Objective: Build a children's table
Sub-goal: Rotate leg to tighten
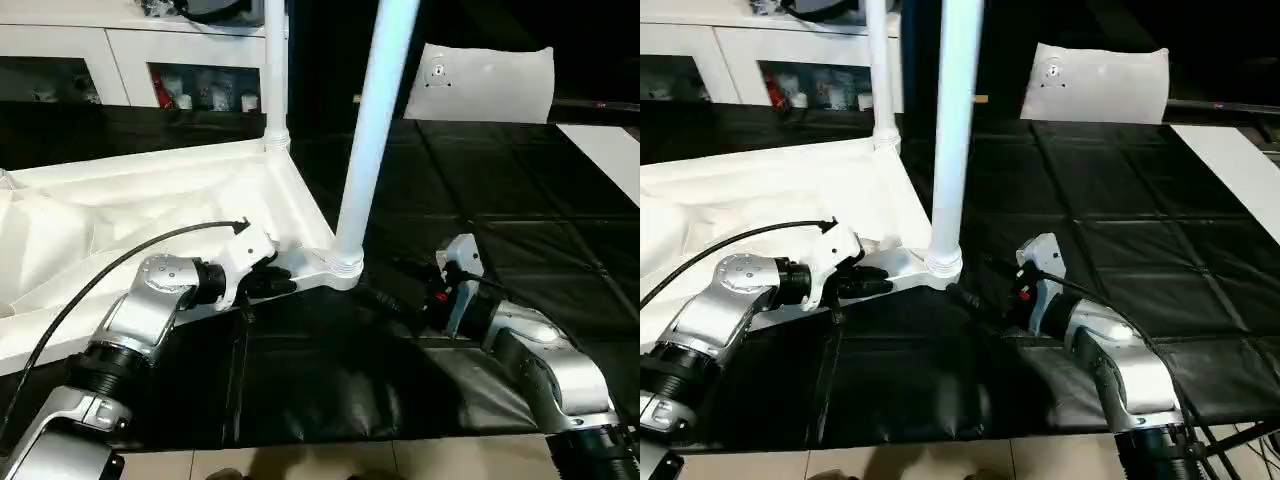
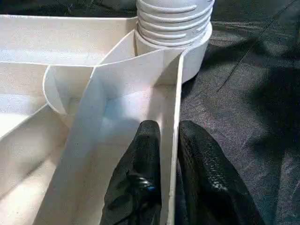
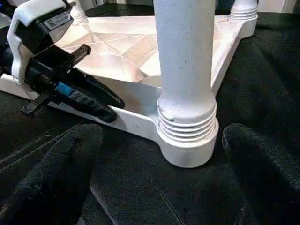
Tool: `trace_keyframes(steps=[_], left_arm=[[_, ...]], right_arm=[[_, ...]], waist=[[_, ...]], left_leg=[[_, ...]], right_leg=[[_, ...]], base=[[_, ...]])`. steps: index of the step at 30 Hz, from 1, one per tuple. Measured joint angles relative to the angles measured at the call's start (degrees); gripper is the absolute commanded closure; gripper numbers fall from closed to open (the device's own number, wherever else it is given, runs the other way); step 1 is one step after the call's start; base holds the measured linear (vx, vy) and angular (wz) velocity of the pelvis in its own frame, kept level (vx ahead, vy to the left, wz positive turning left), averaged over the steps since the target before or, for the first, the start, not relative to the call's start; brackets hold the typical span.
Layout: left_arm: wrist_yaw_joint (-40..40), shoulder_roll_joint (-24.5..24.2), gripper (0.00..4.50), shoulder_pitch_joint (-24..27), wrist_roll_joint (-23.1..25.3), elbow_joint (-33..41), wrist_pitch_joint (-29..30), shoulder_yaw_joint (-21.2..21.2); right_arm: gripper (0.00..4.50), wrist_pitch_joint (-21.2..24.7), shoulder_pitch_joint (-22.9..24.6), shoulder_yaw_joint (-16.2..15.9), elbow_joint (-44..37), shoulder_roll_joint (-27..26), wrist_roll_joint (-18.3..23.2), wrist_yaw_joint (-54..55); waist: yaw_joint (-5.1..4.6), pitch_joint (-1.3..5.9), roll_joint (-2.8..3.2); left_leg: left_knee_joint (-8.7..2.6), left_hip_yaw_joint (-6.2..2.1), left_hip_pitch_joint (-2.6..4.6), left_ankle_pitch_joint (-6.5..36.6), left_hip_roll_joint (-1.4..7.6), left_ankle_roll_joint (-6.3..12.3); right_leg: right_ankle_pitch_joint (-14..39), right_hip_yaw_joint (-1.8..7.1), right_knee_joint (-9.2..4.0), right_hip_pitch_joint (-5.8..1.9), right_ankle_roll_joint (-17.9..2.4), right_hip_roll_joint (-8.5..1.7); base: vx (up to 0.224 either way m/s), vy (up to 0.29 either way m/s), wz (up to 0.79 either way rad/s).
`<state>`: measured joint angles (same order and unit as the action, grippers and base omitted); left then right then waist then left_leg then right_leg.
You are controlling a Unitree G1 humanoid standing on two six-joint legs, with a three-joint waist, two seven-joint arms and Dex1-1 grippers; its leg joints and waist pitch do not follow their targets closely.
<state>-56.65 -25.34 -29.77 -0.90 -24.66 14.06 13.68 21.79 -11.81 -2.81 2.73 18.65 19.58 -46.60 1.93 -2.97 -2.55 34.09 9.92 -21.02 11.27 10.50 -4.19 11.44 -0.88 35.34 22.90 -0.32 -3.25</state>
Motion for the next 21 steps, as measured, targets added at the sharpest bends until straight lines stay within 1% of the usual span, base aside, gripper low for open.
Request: trace_keyframes(steps=[1,5,9,11,17,21], left_arm=[[-0.18,-0.06,3.99,-0.10,-0.01,0.03,0.17,0.20],[-0.82,-0.83,4.38,-0.65,0.79,0.72,1.37,1.56],[-2.07,-1.16,4.47,-1.51,1.20,0.59,1.48,2.42],[-2.95,-1.51,4.47,-1.63,1.67,0.42,-0.02,2.92],[-9.47,-3.96,4.47,-1.45,1.70,-0.77,-8.71,4.58],[-15.32,-4.50,4.47,-0.94,-0.08,-1.38,-11.02,4.92]], right_arm=[[0.00,0.00,0.03,0.00,0.00,0.02,0.00,0.00],[0.00,-0.20,0.04,-0.40,0.00,0.21,-0.53,-0.02],[0.00,-0.79,0.06,-0.68,0.01,0.30,-1.20,-0.02],[0.00,-1.05,0.04,-0.94,0.03,0.41,-1.26,-0.08],[0.00,-2.79,-0.55,-2.28,1.66,3.33,-2.43,-3.19],[0.00,-4.54,-2.52,-3.65,2.96,5.07,-2.49,-7.82]], waist=[[0.01,0.00,0.00],[-0.07,0.00,0.00],[-0.04,0.00,0.00],[-0.04,0.00,-0.01],[0.12,0.00,-0.04],[0.99,-0.02,-0.08]], left_leg=[[0.00,0.00,0.00,0.00,0.00,0.00],[0.01,0.00,0.01,0.00,0.00,0.00],[0.03,0.00,-0.04,-0.03,0.00,0.05],[0.03,0.00,-0.07,-0.04,-0.01,0.07],[0.02,0.00,-0.13,-0.01,0.01,0.11],[0.04,0.00,-0.11,-0.05,0.00,0.14]], right_leg=[[0.00,0.00,0.00,0.00,0.00,0.00],[0.00,0.01,0.00,0.00,0.00,0.00],[0.00,0.01,-0.05,0.00,0.00,0.00],[0.00,0.01,-0.10,0.00,0.00,0.00],[0.01,-0.03,-0.14,0.04,0.01,0.00],[0.01,-0.03,-0.08,0.00,0.01,-0.04]], base=[[0.000,0.000,0.00],[0.000,0.000,0.00],[0.000,0.000,0.00],[0.000,0.000,0.00],[0.000,0.000,0.00],[0.000,0.000,0.00]])
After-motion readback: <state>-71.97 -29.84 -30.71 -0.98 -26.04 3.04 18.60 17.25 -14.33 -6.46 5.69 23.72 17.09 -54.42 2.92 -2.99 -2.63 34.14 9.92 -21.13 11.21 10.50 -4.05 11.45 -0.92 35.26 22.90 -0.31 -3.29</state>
